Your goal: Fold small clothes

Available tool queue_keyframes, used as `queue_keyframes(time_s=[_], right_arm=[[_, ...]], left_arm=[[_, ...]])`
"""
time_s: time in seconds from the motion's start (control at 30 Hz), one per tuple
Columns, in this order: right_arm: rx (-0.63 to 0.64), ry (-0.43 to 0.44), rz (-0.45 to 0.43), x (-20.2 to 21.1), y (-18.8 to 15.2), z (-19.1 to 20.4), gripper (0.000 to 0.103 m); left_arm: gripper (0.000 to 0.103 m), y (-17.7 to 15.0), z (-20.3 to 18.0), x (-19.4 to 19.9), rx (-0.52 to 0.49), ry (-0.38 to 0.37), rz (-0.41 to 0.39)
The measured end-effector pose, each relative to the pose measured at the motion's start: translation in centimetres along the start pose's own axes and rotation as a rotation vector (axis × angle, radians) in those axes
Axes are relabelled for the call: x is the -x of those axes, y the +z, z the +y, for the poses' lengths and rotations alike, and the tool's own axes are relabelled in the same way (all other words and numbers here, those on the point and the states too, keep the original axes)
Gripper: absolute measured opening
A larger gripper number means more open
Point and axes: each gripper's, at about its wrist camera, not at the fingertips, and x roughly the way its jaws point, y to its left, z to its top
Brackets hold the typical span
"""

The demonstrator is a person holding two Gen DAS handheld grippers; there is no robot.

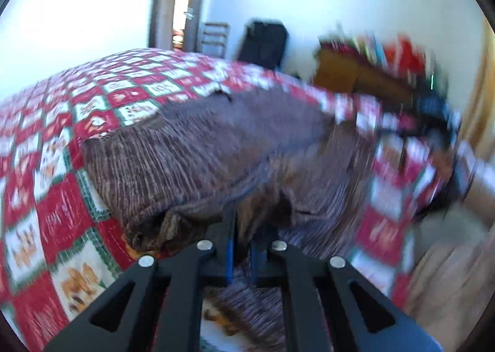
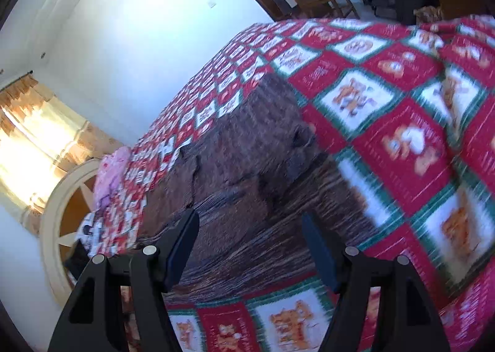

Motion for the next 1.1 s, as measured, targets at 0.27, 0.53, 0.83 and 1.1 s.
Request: queue_keyframes(time_s=[0.27, 0.53, 0.83, 1.1], right_arm=[[0.489, -0.304, 0.025, -1.0, 1.2, 1.9, 0.070], [1.014, -0.450, 0.130, -6.1, -1.5, 3.5, 0.069], [1.031, -0.233, 0.241, -10.7, 0.4, 4.7, 0.024], [0.541, -0.070, 0.214, -9.3, 3.8, 0.8, 0.017]], left_arm=[[0.008, 0.3, 0.7, -0.1, 0.172, 0.032, -0.057], [0.010, -1.1, 0.3, -0.1, 0.081, 0.118, 0.038], [0.067, -1.9, -0.7, 2.4, -0.104, 0.156, 0.106], [0.067, -3.1, -1.1, -1.0, -0.308, 0.124, 0.285]])
